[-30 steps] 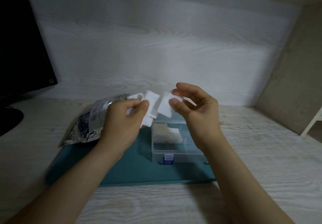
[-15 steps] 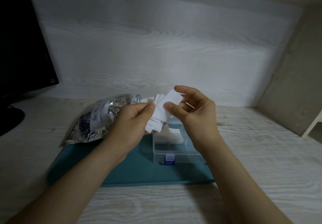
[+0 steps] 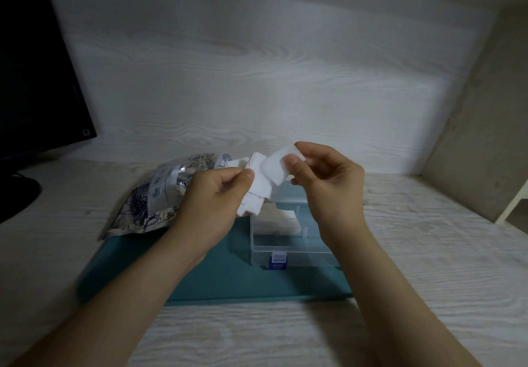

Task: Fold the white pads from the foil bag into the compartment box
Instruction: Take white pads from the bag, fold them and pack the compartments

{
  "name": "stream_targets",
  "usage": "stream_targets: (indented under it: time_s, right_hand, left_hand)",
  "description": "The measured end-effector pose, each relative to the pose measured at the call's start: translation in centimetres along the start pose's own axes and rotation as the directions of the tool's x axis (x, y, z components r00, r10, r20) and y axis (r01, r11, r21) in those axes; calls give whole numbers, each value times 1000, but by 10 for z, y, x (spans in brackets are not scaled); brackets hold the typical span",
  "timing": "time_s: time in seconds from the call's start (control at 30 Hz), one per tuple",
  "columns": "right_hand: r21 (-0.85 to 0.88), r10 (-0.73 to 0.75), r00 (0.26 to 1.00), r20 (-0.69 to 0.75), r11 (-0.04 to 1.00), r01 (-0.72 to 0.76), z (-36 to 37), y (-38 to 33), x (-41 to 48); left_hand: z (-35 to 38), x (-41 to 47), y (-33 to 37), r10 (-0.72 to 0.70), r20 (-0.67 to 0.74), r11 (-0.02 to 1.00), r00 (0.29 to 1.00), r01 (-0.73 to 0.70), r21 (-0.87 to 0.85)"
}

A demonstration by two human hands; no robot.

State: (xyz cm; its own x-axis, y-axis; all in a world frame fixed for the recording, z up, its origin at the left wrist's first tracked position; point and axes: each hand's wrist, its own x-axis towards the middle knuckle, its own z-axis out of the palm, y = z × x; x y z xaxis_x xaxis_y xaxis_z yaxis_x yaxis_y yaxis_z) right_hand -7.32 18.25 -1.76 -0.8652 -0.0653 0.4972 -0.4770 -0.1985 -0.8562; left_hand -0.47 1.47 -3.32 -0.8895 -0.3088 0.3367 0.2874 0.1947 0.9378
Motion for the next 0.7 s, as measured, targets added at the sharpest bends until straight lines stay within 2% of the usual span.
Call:
stream_targets:
  time_s: [0.07, 0.17, 0.33, 0.47, 0.53, 0.6, 0.7]
  right_hand:
    - [33, 16, 999, 47, 999, -17, -2, -3, 1]
    - [-6, 19, 992, 124, 1000, -19, -1, -2, 0]
    - [-51, -14, 988, 152, 998, 22, 2, 2, -1]
    - [-167, -85, 983, 163, 980, 112, 4, 6, -1]
    - [-328, -146, 970, 195, 922, 205, 4, 6, -3]
    - [-482, -224, 931, 288, 806, 343, 3, 7, -6]
    - [-550, -252, 883, 396, 705, 448, 5, 9, -9]
  left_hand:
    - [-1, 1, -1, -3, -3, 1000, 1000, 3, 0]
    - [-1, 2, 0, -24, 11, 1000, 1000, 24, -15]
    - [3, 1, 6, -91, 78, 989, 993, 99, -114]
    - [1, -1, 2, -38, 110, 998, 993, 44, -49]
    - [0, 0, -1, -19, 87, 1000, 996, 21, -14]
    - [-2, 2, -2, -14, 62, 1000, 998, 14, -10]
    - [-4, 3, -1, 7, 76, 1000, 997, -6, -7]
